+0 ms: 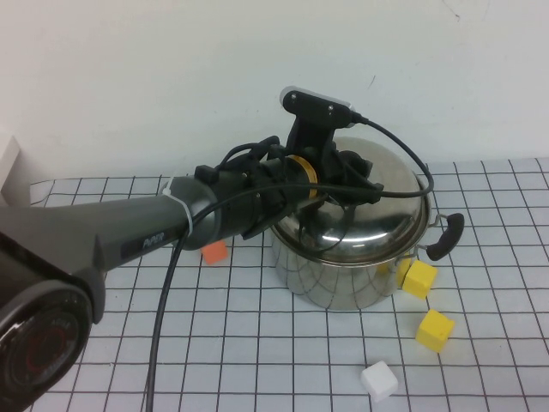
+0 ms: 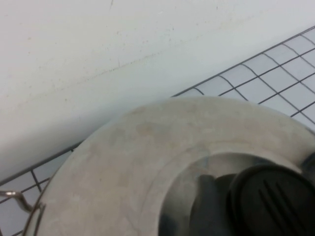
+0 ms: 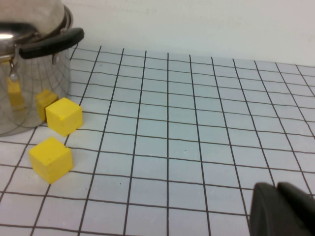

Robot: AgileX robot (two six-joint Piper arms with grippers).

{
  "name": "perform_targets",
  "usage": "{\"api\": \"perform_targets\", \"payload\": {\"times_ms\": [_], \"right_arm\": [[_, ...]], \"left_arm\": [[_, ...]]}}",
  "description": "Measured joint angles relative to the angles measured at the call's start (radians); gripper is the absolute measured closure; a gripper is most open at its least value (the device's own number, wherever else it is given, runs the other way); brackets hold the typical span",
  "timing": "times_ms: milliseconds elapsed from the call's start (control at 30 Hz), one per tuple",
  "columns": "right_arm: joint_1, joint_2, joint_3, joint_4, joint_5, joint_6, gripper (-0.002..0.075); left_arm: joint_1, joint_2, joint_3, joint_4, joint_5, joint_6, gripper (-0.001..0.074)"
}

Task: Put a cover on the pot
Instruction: Place the pot lid on the pot

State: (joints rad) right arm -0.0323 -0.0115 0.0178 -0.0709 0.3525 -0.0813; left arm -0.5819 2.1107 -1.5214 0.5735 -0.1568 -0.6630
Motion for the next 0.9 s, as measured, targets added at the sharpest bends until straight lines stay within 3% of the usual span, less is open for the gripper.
{"api": "perform_targets", "payload": {"times_ms": [67, 167, 300, 467, 633, 800, 900], "right_arm": [[0.000, 0.000, 0.000, 0.000, 0.000, 0.000, 0.0717], [0.000, 0.000, 0.000, 0.000, 0.000, 0.000, 0.0717], [0.000, 0.000, 0.000, 0.000, 0.000, 0.000, 0.0717], [0.000, 0.000, 0.000, 0.000, 0.000, 0.000, 0.0717], [0.000, 0.000, 0.000, 0.000, 0.000, 0.000, 0.0717], [0.000, 0.000, 0.000, 0.000, 0.000, 0.000, 0.0717], [0.000, 0.000, 0.000, 0.000, 0.000, 0.000, 0.0717]], "left_arm": [[0.000, 0.000, 0.000, 0.000, -0.006, -0.004, 0.0244], [0.000, -0.002, 0.000, 0.000, -0.022, -0.008, 0.0166], [0.000, -0.040, 0.000, 0.012, -0.024, -0.009, 0.0139], [0.000, -0.130, 0.000, 0.073, 0.061, -0.009, 0.0157], [0.000, -0.227, 0.000, 0.137, 0.263, -0.009, 0.0286], [0.000, -0.365, 0.000, 0.139, 0.478, -0.009, 0.0589], [0.000, -0.455, 0.000, 0.125, 0.599, -0.009, 0.0692]]}}
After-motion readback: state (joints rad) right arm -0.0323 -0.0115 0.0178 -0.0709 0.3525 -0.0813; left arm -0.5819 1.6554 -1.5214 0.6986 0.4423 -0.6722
